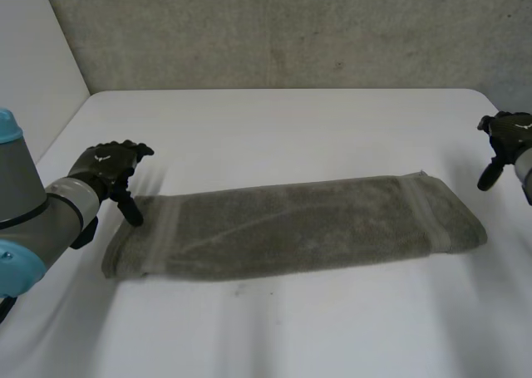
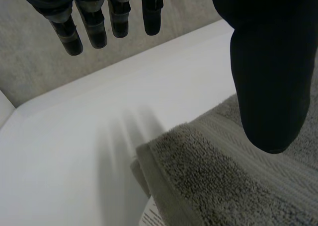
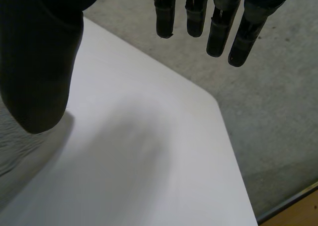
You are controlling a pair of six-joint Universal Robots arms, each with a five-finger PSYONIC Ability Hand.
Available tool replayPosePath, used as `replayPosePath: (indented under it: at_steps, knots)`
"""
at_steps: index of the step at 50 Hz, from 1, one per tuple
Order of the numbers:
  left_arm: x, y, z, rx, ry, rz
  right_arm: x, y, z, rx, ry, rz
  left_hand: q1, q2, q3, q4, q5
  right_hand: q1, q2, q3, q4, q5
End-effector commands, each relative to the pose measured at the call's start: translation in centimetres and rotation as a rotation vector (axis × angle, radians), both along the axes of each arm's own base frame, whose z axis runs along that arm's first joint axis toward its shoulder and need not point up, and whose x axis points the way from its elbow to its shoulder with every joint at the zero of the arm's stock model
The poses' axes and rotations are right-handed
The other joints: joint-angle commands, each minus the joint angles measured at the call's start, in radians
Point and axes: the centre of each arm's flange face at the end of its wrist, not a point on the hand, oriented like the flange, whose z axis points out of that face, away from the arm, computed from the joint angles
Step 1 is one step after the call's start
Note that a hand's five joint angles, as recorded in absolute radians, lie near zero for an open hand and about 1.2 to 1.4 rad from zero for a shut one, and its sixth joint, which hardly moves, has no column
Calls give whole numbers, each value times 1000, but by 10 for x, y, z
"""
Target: Fold the towel.
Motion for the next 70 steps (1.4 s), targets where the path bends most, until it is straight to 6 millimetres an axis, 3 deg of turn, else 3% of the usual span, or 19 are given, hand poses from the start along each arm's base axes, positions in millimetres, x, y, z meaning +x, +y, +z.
replayPosePath:
  at_steps: [1, 8, 18, 23, 25, 32, 41, 46, 51, 53, 54, 56, 57, 59, 60, 61, 62, 64, 70]
  knots:
    - [-1, 17, 5, 3, 1, -16, -2, 36, 8, 124, -3, 119, 18, 26, 26, 19, -9, -41, -56, -48, -69, -43]
    - [-3, 26, 2, 15, -1, -28, -10, 78, -19, 236, 54, 260, 15, 23, 23, 16, -12, -24, -38, -30, -52, -25]
    - [-5, 27, 0, 14, 0, -36, -23, 75, -55, 178, 140, 281, 12, 20, 20, 13, -15, 109, 94, 102, 80, 107]
    - [-5, 28, 0, 16, 0, -36, -24, 67, -67, 168, 144, 278, 6, 14, 14, 7, -21, 452, 437, 445, 424, 450]
    - [-5, 28, 0, 17, 0, -36, -26, 61, -71, 168, 151, 270, 6, 14, 14, 7, -21, 977, 963, 971, 949, 976]
    - [-6, 29, 0, 17, 0, -40, -47, 48, -61, 140, 166, 191, 3, 11, 11, 4, -24, 1162, 1147, 1155, 1133, 1160]
    - [-6, 29, 0, 18, 1, -40, -129, 27, -22, 69, 255, -43, 1, 8, 8, 1, -26, 1162, 1147, 1155, 1133, 1160]
    - [-8, 31, -1, 19, -1, -45, -132, 25, -8, 86, 287, -30, 1, 8, 8, 1, -26, 1162, 1147, 1155, 1133, 1160]
    - [-7, 31, -2, 22, 0, -44, -65, 26, 17, 17, 267, 124, 1, 8, 8, 1, -26, 1162, 1147, 1155, 1133, 1160]
    - [-8, 32, -2, 23, 1, -45, 3, 39, 47, -87, 216, 271, 1, 8, 8, 1, -26, 1162, 1147, 1155, 1133, 1160]
    - [-8, 32, -1, 22, 3, -45, 4, 39, 47, -87, 215, 271, 1, 8, 8, 1, -26, 1162, 1147, 1155, 1133, 1160]
    - [-8, 32, -1, 22, 4, -46, 65, 61, 60, -140, 160, 419, 1, 8, 8, 1, -26, 1162, 1147, 1155, 1133, 1160]
    - [-9, 33, -1, 21, 6, -48, 65, 61, 60, -140, 160, 420, 1, 8, 8, 1, -26, 1162, 1147, 1155, 1133, 1160]
    - [-10, 34, -1, 24, 5, -53, 133, 95, 63, -176, 125, 594, 1, 8, 8, 1, -26, 1162, 1147, 1155, 1133, 1160]
    - [-11, 34, -1, 24, 5, -56, 133, 95, 63, -176, 125, 595, 1, 8, 8, 1, -26, 1162, 1147, 1155, 1133, 1160]
    - [-11, 35, -1, 24, 5, -56, 169, 118, 56, -174, 120, 686, 1, 8, 8, 1, -26, 1162, 1147, 1155, 1133, 1160]
    - [-11, 35, -1, 24, 6, -56, 169, 119, 56, -174, 120, 687, 1, 8, 8, 1, -26, 1162, 1147, 1155, 1133, 1160]
    - [-11, 35, -1, 24, 6, -56, 228, 169, 36, -154, 127, 841, 1, 8, 8, 1, -26, 1162, 1147, 1155, 1133, 1160]
    - [-12, 34, -3, 25, 4, -56, 269, 216, -14, -64, 174, 947, 1, 8, 8, 1, -26, 1162, 1147, 1155, 1133, 1160]
